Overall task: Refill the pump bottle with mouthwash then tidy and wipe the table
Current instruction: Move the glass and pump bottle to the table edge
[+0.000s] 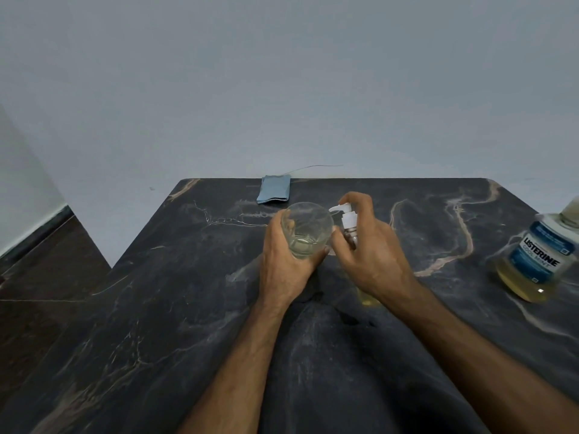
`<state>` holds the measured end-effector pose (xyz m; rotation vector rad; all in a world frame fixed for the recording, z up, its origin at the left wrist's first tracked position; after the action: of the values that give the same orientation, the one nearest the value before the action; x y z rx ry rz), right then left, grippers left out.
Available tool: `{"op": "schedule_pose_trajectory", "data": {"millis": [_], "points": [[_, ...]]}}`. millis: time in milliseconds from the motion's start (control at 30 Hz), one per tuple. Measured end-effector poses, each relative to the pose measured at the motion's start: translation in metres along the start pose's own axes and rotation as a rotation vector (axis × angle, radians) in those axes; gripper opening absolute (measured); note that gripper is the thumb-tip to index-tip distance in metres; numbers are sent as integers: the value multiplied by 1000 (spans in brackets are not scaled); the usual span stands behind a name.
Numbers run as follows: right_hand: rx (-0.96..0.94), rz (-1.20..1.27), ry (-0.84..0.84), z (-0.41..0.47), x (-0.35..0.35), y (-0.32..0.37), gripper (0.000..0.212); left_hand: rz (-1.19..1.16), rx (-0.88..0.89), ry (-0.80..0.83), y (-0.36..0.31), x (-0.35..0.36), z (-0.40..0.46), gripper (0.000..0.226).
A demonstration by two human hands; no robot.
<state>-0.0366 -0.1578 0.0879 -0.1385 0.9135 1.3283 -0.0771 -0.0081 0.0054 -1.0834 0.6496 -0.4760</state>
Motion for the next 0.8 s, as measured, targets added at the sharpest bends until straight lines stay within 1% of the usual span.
{"op": "schedule_pose_trajectory", "data": {"millis": [133,367,467,567,733,800], "points": [[23,8,-19,-2,-3,-5,51,-10,2,-9,0,-1,1,99],[19,6,-45,-4,-4,-8,43,-10,-10,0,3,1,2,99],[33,76,-81,-5,-6,-9,46,-9,-8,-9,2,0,1,98],[21,100,-78,-4,-6,-8,50,-5,-6,-6,2,0,1,98],[5,84,-69,2,-3,-5,37,-7,0,-4,1,-1,1,95],[-4,93,-78,4,-2,-3,37,-9,-3,2,2,0,1,94]]}}
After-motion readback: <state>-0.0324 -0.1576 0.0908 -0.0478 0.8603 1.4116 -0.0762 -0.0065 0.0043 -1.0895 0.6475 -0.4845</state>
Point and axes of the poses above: each hand's wrist, its own z-axis towards the middle knuckle, its own x-axis out of the palm, y = z × x, the point moved 9 cm from there along z, towards the middle knuckle, and after that the axes turned 8 degrees about -x, right-handed, at the moved point
